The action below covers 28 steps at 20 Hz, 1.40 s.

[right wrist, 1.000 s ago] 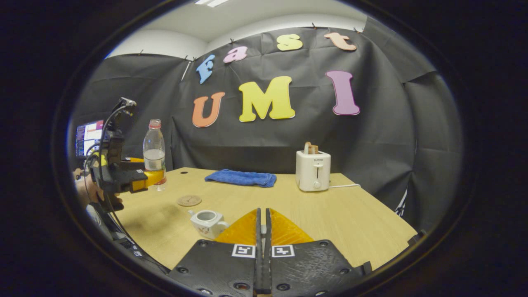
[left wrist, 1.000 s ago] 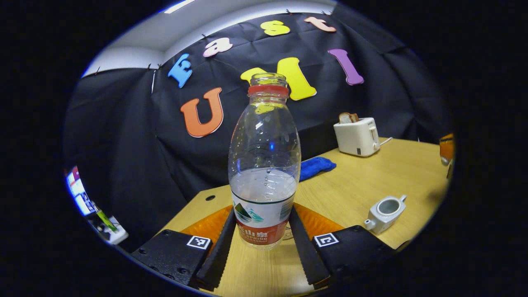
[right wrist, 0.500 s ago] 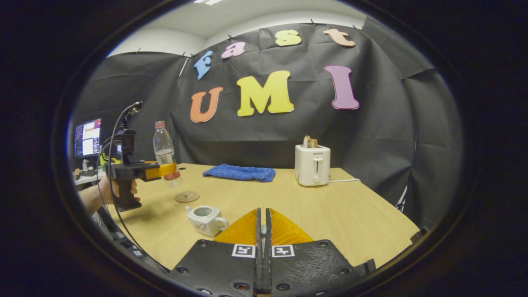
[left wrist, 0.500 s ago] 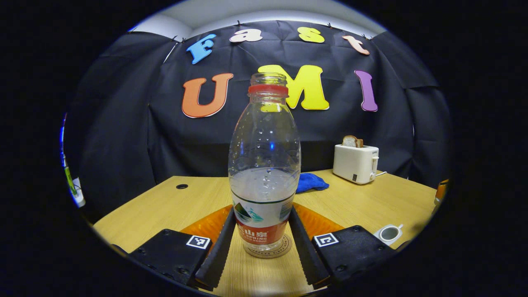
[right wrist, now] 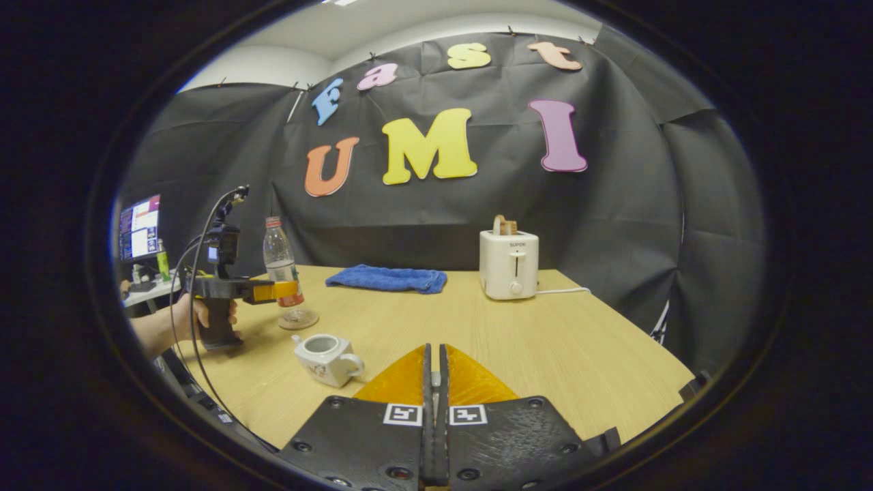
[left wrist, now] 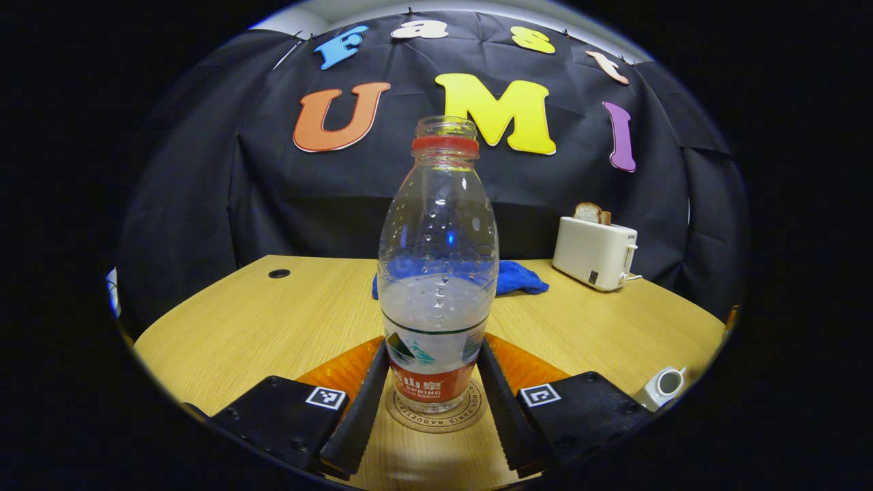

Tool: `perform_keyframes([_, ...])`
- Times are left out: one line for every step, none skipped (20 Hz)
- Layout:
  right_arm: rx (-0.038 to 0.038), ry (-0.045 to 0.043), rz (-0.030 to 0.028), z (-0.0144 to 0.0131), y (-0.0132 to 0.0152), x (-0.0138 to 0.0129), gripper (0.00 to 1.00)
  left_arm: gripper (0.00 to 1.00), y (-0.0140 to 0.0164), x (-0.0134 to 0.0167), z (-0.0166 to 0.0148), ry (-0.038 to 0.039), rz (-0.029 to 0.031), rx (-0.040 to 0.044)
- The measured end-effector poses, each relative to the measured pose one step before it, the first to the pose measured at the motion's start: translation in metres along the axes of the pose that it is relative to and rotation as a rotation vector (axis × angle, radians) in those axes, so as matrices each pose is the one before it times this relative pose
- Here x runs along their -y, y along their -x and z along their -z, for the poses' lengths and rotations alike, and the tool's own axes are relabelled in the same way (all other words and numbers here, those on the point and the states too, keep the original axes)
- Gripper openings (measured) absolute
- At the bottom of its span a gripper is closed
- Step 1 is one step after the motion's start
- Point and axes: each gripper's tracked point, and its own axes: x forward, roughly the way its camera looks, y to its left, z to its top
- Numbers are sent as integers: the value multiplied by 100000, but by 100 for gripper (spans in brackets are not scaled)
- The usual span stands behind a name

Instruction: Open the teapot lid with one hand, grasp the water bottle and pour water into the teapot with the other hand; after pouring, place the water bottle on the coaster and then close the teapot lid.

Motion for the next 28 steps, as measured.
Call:
perform_keyframes([-102,-112,51,-53,-17,3,0,78,-169,-7,50,126,201,-42])
perform_keyframes([-188,-202,-34,132,-8,6,0,78,-43,-27,3,121,-657,-96])
perform_keyframes([-63,51,17,57,3,-41,0,79,-143,-154,2,62,-765,-444])
perform_keyframes([-29,117,173,33,-53,46,0,80,54,93,196,-79,327,-761])
perform_keyframes([93,-20,47,-46,89,51,0,80,-200,149,-14,-260,223,-311])
perform_keyframes([41,-29,81,31,127,-57,0,81,93,-16,-17,-337,129,-85])
perform_keyframes([121,66,184,-68,3,51,0,81,-48,47,0,-228,-28,-208])
perform_keyframes([-73,-1,58,45,-124,8,0,81,66,123,18,-35,273,-60])
perform_keyframes([-34,-21,-12,-44,7,-10,0,81,-58,120,27,-52,510,-494])
perform_keyframes([-36,125,-28,19,75,-35,0,83,72,9,180,-59,3,-826])
perform_keyframes([51,174,-108,-78,38,-80,0,86,25,106,123,-27,80,-626])
perform_keyframes([-3,245,-210,58,110,-110,0,91,-5,22,51,244,-140,39])
perform_keyframes([1,166,-157,-80,64,-120,0,92,56,-72,-153,93,-29,-45])
perform_keyframes([57,173,-239,-13,74,-178,0,94,114,12,109,49,223,-394])
perform_keyframes([161,270,-81,-123,9,-179,0,96,17,-20,136,240,-308,-542])
perform_keyframes([237,206,-169,-28,24,-87,0,100,334,22,175,827,-108,-253])
perform_keyframes([182,141,-333,-125,-68,-243,0,100,441,-112,-12,1240,-164,-274])
perform_keyframes([218,43,-471,-80,-183,-246,0,100,595,-158,125,1548,-744,-126])
perform_keyframes([210,236,-710,-231,-138,-431,0,99,503,-141,138,1347,-408,-67])
perform_keyframes([258,637,-710,-191,-252,-449,0,100,765,-128,217,887,-274,-472])
perform_keyframes([730,450,-908,-433,-226,-465,0,100,903,-188,316,-121,-708,-210])
perform_keyframes([939,210,-1231,-443,-335,-631,0,100,950,-418,130,-225,-777,282])
perform_keyframes([1004,209,-1746,-531,-431,-862,0,100,1091,-478,-2,60,-1065,683])
perform_keyframes([1196,19,-2273,-473,-545,-1010,0,100,1208,-672,-240,771,-1827,1572])
perform_keyframes([1003,-170,-2822,-458,-627,-1142,0,100,1190,-761,-287,1011,-1835,1310])
perform_keyframes([677,-629,-3565,-146,-767,-1273,0,100,1231,-690,-345,1020,-1661,1690])
perform_keyframes([-252,-618,-2685,13,-875,-1048,0,100,1226,-698,-412,725,-1827,1763])
perform_keyframes([-307,-448,-3075,203,-973,-935,0,100,1190,-762,-475,471,-1591,1942])
